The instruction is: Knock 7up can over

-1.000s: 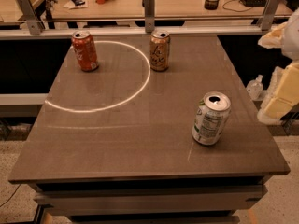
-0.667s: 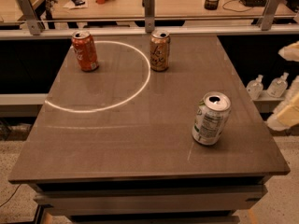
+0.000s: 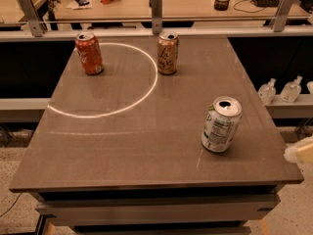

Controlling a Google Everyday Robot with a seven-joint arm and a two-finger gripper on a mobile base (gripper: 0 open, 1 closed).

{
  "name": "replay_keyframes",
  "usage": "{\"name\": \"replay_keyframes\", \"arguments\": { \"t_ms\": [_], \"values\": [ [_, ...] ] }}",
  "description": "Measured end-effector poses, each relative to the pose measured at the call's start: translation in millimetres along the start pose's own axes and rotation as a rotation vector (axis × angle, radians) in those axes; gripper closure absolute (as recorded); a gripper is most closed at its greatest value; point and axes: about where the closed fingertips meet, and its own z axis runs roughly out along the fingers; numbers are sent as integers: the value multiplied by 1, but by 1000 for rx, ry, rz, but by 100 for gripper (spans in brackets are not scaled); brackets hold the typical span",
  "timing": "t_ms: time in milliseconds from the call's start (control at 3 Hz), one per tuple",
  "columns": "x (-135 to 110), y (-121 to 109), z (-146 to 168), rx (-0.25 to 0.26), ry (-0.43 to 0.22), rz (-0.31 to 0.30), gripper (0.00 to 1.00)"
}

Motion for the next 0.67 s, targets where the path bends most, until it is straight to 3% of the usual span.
{"name": "replay_keyframes", "arguments": {
  "t_ms": [333,667],
  "values": [
    [1,20,6,-36,-181,26,0],
    [-19,40,5,-81,-339,41,0]
  ]
}}
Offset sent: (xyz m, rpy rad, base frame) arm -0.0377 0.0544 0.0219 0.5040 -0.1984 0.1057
